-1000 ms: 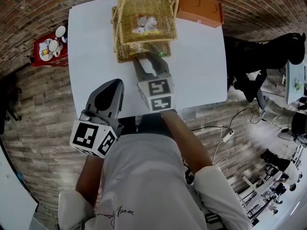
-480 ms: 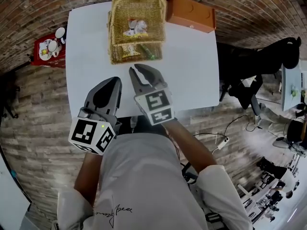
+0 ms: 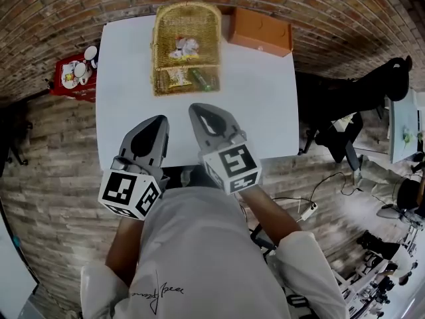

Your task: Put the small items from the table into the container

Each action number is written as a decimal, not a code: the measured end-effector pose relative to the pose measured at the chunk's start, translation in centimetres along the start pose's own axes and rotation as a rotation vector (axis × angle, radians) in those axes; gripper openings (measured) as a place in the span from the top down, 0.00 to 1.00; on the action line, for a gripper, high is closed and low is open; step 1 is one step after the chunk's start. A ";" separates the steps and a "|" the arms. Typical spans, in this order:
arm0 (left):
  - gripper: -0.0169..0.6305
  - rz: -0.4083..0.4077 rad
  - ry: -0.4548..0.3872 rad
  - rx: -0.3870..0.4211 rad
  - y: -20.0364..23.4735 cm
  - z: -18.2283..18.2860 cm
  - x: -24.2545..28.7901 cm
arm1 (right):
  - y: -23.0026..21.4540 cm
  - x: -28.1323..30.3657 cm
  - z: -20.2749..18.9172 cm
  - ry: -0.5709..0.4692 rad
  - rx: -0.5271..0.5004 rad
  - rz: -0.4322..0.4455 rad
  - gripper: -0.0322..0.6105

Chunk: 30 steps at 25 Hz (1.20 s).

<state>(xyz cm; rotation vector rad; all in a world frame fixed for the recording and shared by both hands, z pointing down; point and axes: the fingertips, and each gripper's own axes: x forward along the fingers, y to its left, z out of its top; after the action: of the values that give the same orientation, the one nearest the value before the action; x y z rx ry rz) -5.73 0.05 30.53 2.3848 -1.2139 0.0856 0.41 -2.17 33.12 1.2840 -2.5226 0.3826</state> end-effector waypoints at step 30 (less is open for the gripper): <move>0.96 -0.024 -0.038 0.058 -2.4 4.3 -0.5 | -0.7 -6.9 5.7 -0.088 0.000 0.087 0.92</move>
<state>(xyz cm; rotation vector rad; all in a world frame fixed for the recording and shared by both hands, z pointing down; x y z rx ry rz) -4.78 -0.15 25.70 2.4605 -1.2150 0.0692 4.11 0.48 25.37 1.2199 -2.6587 0.3516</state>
